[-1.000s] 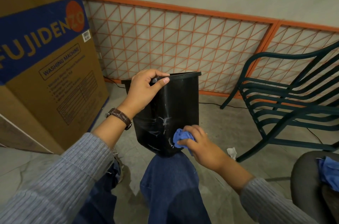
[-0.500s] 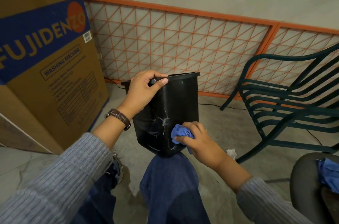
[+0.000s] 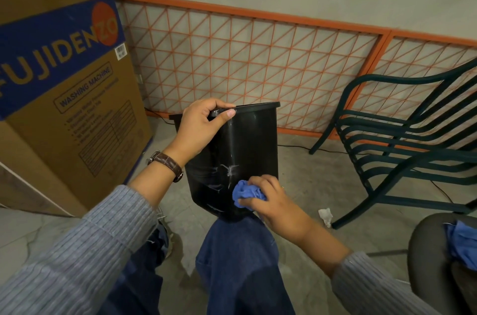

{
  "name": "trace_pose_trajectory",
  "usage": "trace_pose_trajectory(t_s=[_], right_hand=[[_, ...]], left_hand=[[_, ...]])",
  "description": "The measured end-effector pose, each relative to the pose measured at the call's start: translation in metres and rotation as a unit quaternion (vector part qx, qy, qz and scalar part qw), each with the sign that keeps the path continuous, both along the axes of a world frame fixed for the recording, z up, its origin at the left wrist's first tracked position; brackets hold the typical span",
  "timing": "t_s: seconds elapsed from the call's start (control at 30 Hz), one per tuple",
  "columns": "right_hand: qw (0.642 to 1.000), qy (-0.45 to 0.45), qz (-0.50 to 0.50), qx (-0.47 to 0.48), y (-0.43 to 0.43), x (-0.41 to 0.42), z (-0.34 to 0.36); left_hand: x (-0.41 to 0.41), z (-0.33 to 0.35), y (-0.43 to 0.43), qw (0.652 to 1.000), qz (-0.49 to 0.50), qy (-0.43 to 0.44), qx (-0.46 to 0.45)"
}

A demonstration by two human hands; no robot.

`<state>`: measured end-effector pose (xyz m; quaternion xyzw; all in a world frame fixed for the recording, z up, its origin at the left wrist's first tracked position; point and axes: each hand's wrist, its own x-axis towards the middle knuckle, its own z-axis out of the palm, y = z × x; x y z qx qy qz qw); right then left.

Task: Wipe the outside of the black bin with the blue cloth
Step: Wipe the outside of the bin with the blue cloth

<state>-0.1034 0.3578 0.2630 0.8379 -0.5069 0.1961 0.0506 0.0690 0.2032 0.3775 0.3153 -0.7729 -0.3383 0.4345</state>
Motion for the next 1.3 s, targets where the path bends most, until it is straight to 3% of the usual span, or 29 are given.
trace_pose_trajectory(t_s=[0.13,0.3,0.5,0.67,1.0,1.1,1.23,1.3], right_hand=[[0.997,0.061,0.043,0.017,0.000,-0.018,0.001],[0.999,0.027,0.004,-0.017,-0.006,-0.011,0.006],[0.986,0.145,0.082,0.000,0.001,-0.025,-0.004],[0.989,0.140,0.039,-0.017,-0.004,-0.034,0.004],[0.980,0.175,0.095,0.020,0.003,-0.038,0.002],[0.990,0.128,0.048,0.016,0.001,-0.039,0.007],[1.000,-0.019,-0.001,-0.014,-0.007,-0.005,0.008],[1.000,-0.008,0.018,-0.019,-0.006,0.006,0.001]], left_hand=[[0.001,0.000,-0.001,1.000,-0.002,-0.001,0.000],[0.001,-0.003,-0.002,1.000,0.005,0.008,0.006],[0.002,-0.002,-0.002,1.000,-0.001,0.003,0.015],[0.001,-0.004,-0.002,1.000,0.010,0.007,0.014],[0.001,-0.002,-0.003,1.000,0.005,0.000,0.019],[0.002,-0.004,-0.004,1.000,0.011,0.003,0.018],[-0.003,-0.003,-0.002,1.000,0.007,-0.003,0.010],[-0.005,-0.002,-0.002,1.000,0.009,-0.008,0.003]])
